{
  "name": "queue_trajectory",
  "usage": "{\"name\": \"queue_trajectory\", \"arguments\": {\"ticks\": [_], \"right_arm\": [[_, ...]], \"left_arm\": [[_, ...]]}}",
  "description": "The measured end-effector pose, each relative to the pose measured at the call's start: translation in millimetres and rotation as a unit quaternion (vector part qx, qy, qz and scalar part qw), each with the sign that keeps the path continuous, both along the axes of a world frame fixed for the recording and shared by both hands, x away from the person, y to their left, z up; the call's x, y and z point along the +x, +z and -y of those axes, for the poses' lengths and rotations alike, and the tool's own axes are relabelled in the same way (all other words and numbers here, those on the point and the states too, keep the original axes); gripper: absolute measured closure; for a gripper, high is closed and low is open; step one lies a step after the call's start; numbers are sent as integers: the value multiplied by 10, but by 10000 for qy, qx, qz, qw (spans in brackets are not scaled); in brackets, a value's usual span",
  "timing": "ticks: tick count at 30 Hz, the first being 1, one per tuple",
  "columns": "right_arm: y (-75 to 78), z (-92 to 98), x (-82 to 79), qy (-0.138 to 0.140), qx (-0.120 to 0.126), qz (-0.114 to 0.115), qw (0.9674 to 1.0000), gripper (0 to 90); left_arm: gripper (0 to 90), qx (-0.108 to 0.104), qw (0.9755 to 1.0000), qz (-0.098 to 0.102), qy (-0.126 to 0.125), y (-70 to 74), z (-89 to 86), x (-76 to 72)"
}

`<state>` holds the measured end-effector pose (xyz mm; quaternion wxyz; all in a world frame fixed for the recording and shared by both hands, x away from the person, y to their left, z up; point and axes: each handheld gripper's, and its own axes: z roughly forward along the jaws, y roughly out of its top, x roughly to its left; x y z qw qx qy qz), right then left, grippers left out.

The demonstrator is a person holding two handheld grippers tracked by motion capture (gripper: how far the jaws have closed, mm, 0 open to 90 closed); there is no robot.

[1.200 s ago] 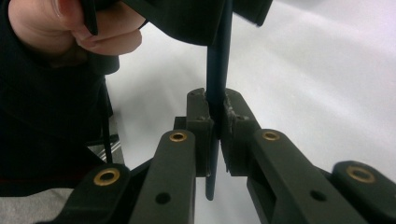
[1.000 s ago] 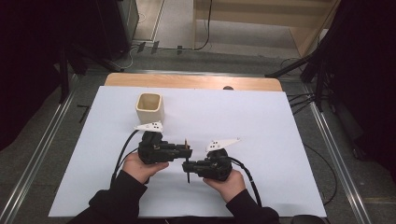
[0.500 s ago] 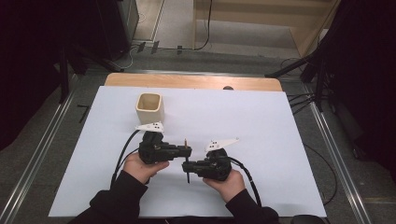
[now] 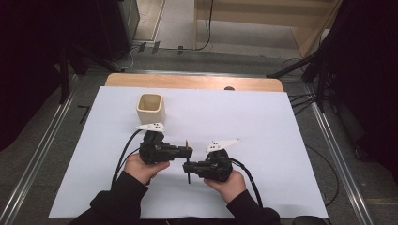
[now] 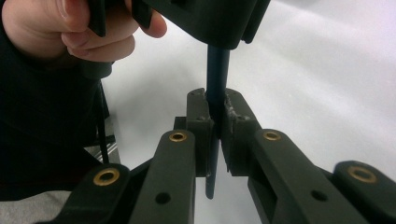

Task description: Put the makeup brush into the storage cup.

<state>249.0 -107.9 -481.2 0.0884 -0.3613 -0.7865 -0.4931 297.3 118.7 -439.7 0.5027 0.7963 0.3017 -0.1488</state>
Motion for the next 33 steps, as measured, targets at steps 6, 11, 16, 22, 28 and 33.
{"name": "queue_trajectory", "arguments": {"ticks": [6, 11, 16, 22, 28, 33], "right_arm": [[2, 0, 0, -22, -6, 7, 10000, 838], [2, 1, 1, -33, -19, 9, 10000, 838], [0, 3, 6, -41, -29, 20, 10000, 837], [8, -6, 0, -17, -23, 118, 9999, 722], [17, -24, -25, -35, -146, 600, 9981, 493], [31, -12, -30, -32, -251, 835, 9962, 425]], "left_arm": [[836, 3, 10000, 36, 9, 2, 8, -2], [837, 0, 10000, 53, 32, -2, 22, -7], [838, -8, 10000, 40, 35, -9, 25, 1], [839, 9, 10000, -19, 19, -1, 25, 0], [839, 75, 10000, 44, 47, 24, -3, 12], [839, 121, 9999, 80, 49, 48, -48, 28]]}}
